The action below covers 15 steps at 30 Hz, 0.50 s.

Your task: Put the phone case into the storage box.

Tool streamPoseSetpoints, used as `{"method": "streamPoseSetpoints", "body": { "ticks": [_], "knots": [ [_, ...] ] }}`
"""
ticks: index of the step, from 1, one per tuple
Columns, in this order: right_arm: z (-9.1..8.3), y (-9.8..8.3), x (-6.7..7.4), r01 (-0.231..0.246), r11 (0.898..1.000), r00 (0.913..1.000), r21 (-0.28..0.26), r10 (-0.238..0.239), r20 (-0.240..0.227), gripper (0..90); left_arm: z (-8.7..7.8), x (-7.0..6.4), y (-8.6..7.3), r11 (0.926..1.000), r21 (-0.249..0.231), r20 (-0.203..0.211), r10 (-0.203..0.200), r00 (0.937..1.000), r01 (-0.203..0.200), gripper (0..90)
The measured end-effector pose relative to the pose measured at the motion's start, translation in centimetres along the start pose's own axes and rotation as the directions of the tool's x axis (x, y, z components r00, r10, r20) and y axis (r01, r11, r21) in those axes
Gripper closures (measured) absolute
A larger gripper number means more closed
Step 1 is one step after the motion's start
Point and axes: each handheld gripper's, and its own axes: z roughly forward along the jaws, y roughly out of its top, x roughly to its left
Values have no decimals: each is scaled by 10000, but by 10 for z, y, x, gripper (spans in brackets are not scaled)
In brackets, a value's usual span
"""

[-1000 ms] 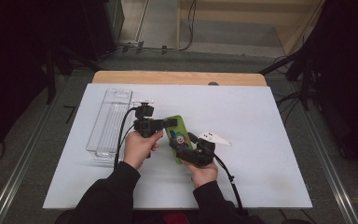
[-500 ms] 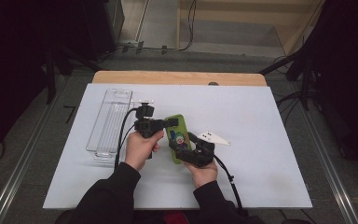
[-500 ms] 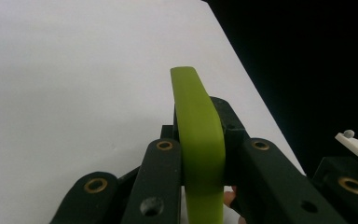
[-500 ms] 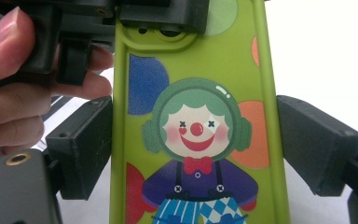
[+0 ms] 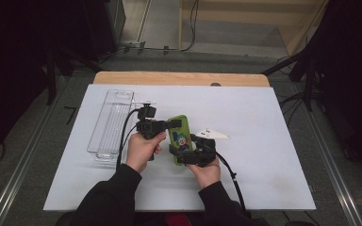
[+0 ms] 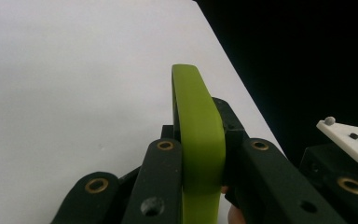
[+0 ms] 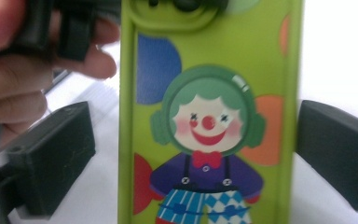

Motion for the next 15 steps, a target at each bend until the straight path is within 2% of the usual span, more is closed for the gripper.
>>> {"method": "streamPoseSetpoints", "body": {
  "ticks": [2,5,8,11,13,15],
  "knots": [
    [0,2,3,180,9992,9998,348,-183,87,0,-1,-1,0,9999,-27,7,111,9999,-111,833],
    [-3,6,5,334,9981,9994,514,-339,91,0,-4,-3,2,9995,-61,117,318,9994,-317,833],
    [-9,12,6,807,9942,9967,716,-813,54,0,-5,-5,2,9989,-30,137,476,9988,-475,832],
    [-16,17,5,1279,9911,9915,357,-1269,-268,0,-7,-8,3,9973,3,124,733,9972,-733,831],
    [-19,21,3,1283,9899,9906,605,-1251,-545,0,-9,-12,3,9950,17,107,1001,9949,-1001,830],
    [-22,23,1,1300,9888,9902,733,-1257,-604,0,-9,-14,4,9927,86,133,1200,9927,-1201,830]
  ]
}}
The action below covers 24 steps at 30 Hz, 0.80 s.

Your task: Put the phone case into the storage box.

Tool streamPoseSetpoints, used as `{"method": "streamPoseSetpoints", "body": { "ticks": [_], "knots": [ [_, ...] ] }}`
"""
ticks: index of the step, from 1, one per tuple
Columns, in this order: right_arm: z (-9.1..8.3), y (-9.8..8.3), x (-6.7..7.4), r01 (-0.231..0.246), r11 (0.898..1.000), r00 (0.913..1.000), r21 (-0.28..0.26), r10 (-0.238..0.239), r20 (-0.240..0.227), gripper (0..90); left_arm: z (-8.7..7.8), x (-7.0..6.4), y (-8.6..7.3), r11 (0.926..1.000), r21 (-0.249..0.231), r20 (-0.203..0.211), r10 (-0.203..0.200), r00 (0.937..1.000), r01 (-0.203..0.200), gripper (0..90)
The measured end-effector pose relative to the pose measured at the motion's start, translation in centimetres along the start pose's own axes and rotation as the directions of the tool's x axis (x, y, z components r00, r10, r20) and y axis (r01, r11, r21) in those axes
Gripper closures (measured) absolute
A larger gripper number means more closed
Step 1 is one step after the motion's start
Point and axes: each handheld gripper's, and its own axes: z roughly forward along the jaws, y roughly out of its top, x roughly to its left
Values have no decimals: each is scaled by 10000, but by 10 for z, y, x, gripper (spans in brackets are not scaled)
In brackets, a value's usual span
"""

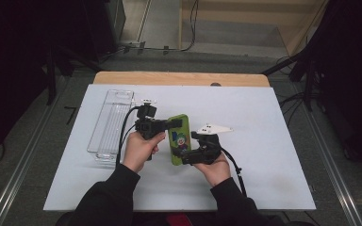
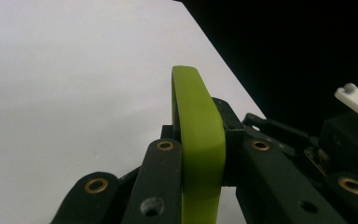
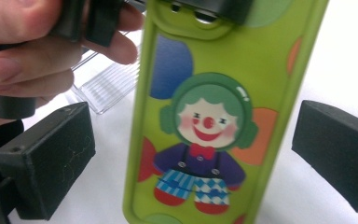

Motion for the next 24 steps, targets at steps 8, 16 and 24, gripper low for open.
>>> {"method": "streamPoseSetpoints", "body": {
  "ticks": [8,16,24],
  "knots": [
    [-9,4,-8,500,9970,9975,592,-469,-526,0,0,-5,1,9961,356,106,807,9967,-810,828],
    [-15,5,-13,795,9927,9920,911,-697,-1057,0,-3,-3,0,9909,666,378,1146,9927,-1169,828],
    [-23,10,-20,1164,9880,9842,1018,-1010,-1456,0,-8,-1,1,9825,866,671,1595,9849,-1650,829]
  ]
}}
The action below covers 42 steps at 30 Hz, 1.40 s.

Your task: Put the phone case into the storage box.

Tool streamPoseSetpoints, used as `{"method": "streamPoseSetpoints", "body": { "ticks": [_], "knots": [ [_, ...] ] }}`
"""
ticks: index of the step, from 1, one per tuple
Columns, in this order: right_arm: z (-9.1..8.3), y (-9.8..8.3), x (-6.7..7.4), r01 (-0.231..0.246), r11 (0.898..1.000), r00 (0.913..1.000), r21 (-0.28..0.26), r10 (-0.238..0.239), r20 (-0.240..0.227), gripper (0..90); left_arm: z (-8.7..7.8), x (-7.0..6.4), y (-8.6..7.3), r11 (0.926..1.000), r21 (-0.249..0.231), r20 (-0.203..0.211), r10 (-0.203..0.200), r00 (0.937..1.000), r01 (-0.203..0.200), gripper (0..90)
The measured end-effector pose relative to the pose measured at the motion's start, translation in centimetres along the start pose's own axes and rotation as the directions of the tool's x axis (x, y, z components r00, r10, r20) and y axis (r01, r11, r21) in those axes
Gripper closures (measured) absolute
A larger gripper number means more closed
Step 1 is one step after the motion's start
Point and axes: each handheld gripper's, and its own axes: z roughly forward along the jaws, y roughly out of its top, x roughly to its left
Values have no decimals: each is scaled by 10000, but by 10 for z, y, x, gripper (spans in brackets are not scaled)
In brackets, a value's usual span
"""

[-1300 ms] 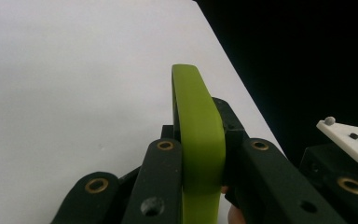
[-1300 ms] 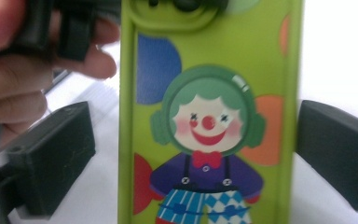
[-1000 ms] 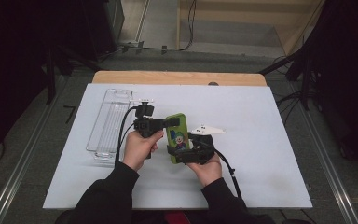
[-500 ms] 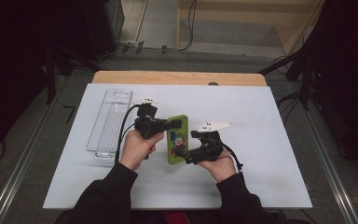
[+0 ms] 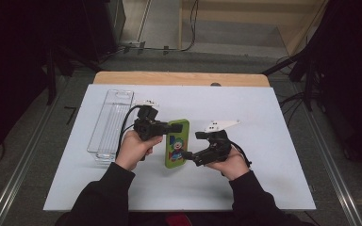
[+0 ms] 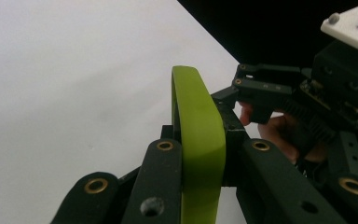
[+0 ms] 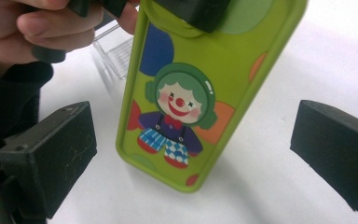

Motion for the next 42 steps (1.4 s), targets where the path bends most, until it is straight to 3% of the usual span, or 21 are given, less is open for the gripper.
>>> {"method": "streamPoseSetpoints", "body": {
  "ticks": [2,3,7,10,15,18,21,29,38,42],
  "knots": [
    [-3,1,-1,202,9998,9996,14,-201,-206,121,-2,0,0,9998,110,71,141,9999,-142,829],
    [-5,1,-1,332,9994,9994,5,-332,1,190,-3,0,0,9998,105,89,159,9998,-160,829],
    [-10,3,-4,377,9990,9993,226,-377,-3,191,-7,0,1,9993,165,325,316,9990,-322,828],
    [-15,2,-9,394,9990,9973,215,-379,-636,195,-9,0,1,9989,218,416,417,9983,-427,828],
    [-21,4,-16,337,9989,9931,311,-300,-1131,282,-10,1,0,9979,347,603,526,9968,-547,828],
    [-24,7,-18,474,9986,9936,222,-448,-1033,290,-11,1,0,9972,383,824,617,9947,-650,828],
    [-25,11,-21,325,9988,9884,355,-268,-1494,302,-11,1,-1,9962,460,993,692,9927,-740,828],
    [-26,18,-28,519,9978,9851,401,-445,-1664,319,-10,-1,-3,9909,597,1351,1115,9845,-1205,828],
    [-29,25,-31,771,9958,9825,491,-675,-1735,323,-8,-2,-3,9892,679,1743,1167,9778,-1302,828],
    [-30,28,-33,786,9959,9808,457,-690,-1821,332,-8,-4,-4,9876,661,1604,1302,9784,-1423,828]
  ]
}}
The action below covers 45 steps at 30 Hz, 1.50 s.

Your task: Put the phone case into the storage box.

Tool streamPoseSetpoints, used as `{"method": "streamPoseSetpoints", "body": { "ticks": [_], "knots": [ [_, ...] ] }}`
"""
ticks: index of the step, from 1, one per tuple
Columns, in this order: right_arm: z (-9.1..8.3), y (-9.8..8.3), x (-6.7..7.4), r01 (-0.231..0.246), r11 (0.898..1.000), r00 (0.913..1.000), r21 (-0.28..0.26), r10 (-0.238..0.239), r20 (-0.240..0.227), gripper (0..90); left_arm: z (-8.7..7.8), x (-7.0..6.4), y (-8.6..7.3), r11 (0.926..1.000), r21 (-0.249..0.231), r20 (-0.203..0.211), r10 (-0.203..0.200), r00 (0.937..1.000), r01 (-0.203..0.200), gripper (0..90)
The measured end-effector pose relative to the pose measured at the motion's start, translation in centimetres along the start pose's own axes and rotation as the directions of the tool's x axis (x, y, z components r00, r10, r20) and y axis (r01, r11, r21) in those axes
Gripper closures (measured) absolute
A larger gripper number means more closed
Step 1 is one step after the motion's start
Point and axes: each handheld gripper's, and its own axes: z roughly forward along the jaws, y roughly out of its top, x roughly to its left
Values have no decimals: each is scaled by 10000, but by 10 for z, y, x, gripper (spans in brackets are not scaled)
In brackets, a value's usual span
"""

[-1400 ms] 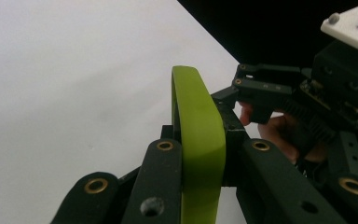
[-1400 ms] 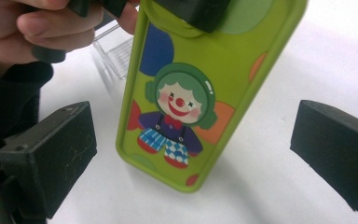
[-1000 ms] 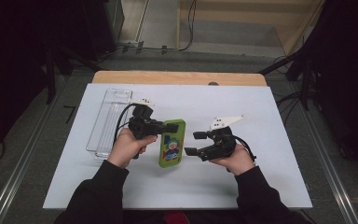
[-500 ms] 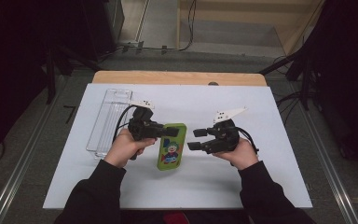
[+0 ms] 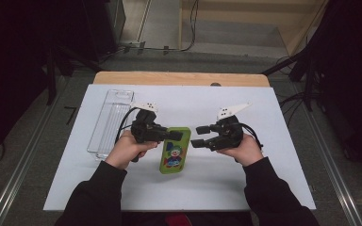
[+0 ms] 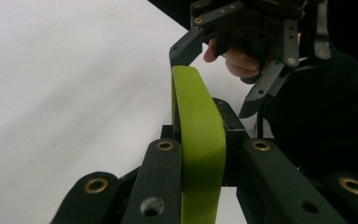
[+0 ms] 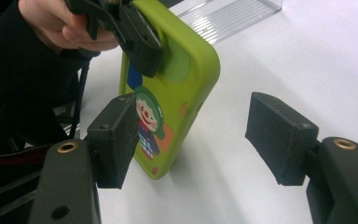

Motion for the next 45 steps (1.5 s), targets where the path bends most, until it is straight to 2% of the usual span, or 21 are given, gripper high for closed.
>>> {"method": "streamPoseSetpoints", "body": {
  "ticks": [5,10,15,20,31,34,37,42,45],
  "knots": [
    [-1,3,-3,32,9999,10000,-111,-32,-47,357,0,-2,0,9998,-10,153,208,9997,-208,829],
    [1,6,-5,100,9999,9997,-139,-103,-204,386,0,-3,0,9997,-20,247,236,9994,-236,829],
    [5,8,-9,12,9996,9978,-288,-31,-669,425,0,-4,0,9996,-13,451,277,9986,-277,829],
    [7,8,-12,181,9991,9947,-375,-218,-1005,479,1,-4,-1,9993,-31,751,365,9965,-364,829],
    [13,7,-9,567,9984,9861,-23,-564,-1565,608,4,-5,-2,9977,62,960,669,9931,-678,830],
    [14,6,-8,757,9970,9858,163,-723,-1513,680,4,-4,-2,9973,115,1012,714,9923,-729,829],
    [13,6,-8,664,9976,9830,215,-617,-1729,719,3,-3,-3,9970,56,1009,760,9920,-770,825],
    [11,7,-7,704,9973,9809,183,-659,-1831,744,3,-2,-4,9972,35,1115,741,9910,-750,810],
    [9,8,-4,806,9966,9841,153,-771,-1599,747,3,0,-4,9977,-12,1181,674,9907,-677,795]
  ]
}}
